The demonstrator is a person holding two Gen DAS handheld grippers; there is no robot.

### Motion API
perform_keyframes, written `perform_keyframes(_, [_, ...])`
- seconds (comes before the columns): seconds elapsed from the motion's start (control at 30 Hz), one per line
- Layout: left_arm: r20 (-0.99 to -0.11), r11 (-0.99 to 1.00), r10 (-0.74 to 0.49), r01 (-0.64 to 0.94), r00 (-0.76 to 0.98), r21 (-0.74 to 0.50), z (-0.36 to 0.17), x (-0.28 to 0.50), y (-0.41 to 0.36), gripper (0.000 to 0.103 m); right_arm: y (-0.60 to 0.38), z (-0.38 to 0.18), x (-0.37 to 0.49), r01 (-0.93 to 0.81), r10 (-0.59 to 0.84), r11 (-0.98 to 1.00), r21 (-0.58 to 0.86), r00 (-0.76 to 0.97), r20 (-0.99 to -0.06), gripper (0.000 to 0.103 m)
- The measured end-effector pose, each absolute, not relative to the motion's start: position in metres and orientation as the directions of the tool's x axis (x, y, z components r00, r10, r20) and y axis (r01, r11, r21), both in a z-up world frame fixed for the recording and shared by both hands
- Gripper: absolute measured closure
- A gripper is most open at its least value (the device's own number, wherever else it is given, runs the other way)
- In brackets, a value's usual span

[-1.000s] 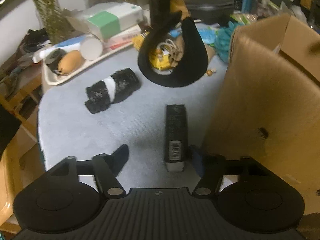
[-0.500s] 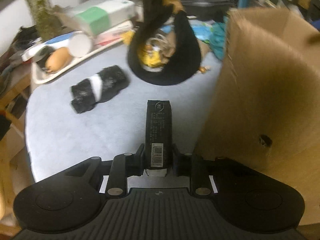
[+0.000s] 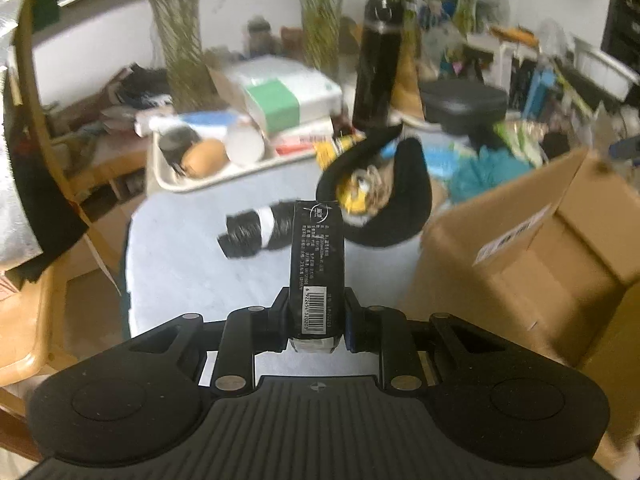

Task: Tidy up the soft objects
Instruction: 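Close the right tool on the teal mesh pouf while the left tool holds the package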

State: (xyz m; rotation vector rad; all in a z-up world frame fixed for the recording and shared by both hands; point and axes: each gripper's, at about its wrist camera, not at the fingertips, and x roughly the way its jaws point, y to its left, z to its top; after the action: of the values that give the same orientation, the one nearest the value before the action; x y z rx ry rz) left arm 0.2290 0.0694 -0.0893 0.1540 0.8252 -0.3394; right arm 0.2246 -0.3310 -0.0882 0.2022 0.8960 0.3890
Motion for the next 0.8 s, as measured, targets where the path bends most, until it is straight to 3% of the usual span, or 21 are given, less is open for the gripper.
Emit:
perform_keyframes(0.3, [-0.679, 0.946, -0.255, 0.323, 0.688, -0.028, -0.040, 0.195, 0.061, 0.079, -0.334, -0.092, 0.261, -0.255, 0.413, 0.911, 0.324, 0.554, -0.723, 0.000])
perform_keyframes(0.63, [-0.642, 0.932, -0.323, 0.351, 0.695, -0.089, -0.015, 0.159, 0.041, 0.079, -0.337, -0.134, 0.320, -0.228, 0.485, 0.874, 0.429, 0.438, -0.757, 0.007])
perform_keyframes(0.8, [-0.637, 0.928, -0.338, 0.358, 0.692, -0.103, -0.017, 0.147, 0.030, 0.079, -0.327, -0.165, 0.344, -0.206, 0.511, 0.860, 0.467, 0.360, -0.781, 0.025])
